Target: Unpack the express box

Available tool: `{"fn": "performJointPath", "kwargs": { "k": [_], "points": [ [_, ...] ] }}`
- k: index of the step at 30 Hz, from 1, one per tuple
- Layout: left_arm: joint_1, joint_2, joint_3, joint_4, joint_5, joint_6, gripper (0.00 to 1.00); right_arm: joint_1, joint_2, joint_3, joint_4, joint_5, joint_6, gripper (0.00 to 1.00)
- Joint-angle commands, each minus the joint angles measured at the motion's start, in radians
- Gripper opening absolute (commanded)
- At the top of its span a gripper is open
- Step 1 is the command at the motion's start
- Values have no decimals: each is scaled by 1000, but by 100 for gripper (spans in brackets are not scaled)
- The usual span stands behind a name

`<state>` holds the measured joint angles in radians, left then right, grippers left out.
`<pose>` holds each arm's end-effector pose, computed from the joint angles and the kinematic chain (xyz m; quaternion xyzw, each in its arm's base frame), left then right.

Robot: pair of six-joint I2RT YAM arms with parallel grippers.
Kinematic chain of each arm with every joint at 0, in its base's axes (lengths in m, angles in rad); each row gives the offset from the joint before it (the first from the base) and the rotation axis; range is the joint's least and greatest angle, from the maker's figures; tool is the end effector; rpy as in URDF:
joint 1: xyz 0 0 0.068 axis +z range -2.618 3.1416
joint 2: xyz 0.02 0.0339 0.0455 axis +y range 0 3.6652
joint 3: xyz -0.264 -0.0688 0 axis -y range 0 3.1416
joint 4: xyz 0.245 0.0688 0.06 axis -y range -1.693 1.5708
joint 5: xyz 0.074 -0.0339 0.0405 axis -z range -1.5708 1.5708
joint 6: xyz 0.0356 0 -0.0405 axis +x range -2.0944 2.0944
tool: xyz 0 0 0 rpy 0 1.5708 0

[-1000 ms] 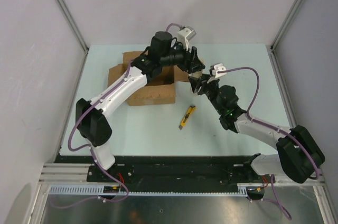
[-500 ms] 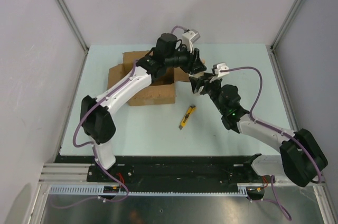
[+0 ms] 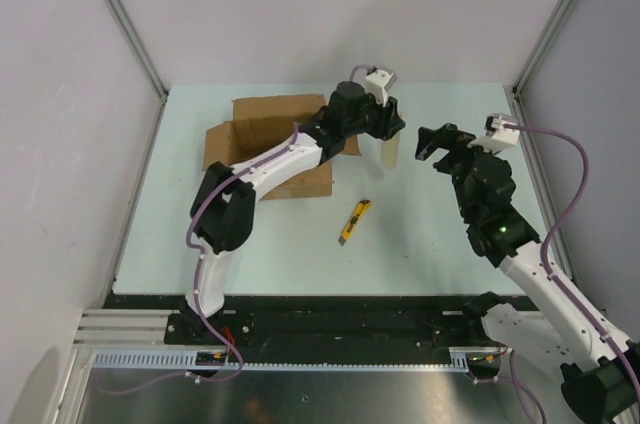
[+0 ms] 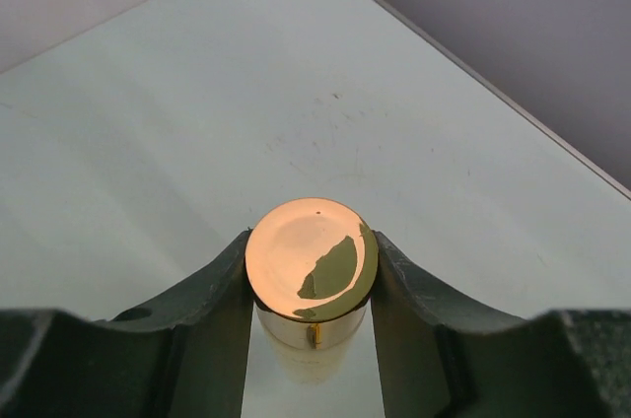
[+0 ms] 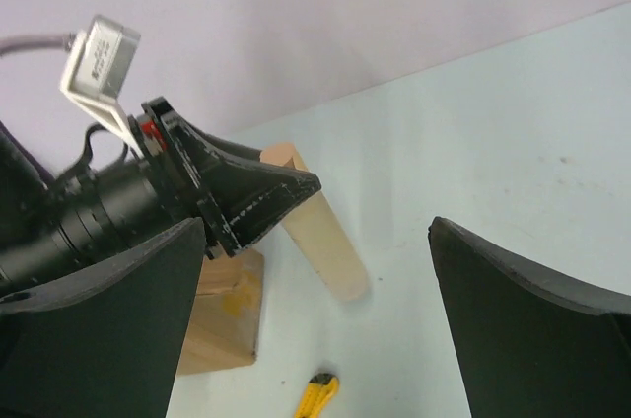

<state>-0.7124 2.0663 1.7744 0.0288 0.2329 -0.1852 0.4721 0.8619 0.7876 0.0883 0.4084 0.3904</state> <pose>0.3748 -0.3346 0.3045 0.2736 0.7427 -0.3452 0.5043 0.1877 0.0800 0.3570 0.1162 0.6929 0.1621 0.6929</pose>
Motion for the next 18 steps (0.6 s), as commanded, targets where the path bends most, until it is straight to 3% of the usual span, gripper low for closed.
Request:
{"fn": "performJointPath", "kwargs": {
  "k": [1,9,18],
  "points": [
    [-56,40,37,287,-113,-4,0,-16,-18,62,-139,118,21,100],
    [-145,133,-41,486,-260,81,0,-39,2,124,-236,104,34,100],
    [-208,166,-102,568,-311,211,4,-59,-47,124,-303,92,13,100]
  ]
}}
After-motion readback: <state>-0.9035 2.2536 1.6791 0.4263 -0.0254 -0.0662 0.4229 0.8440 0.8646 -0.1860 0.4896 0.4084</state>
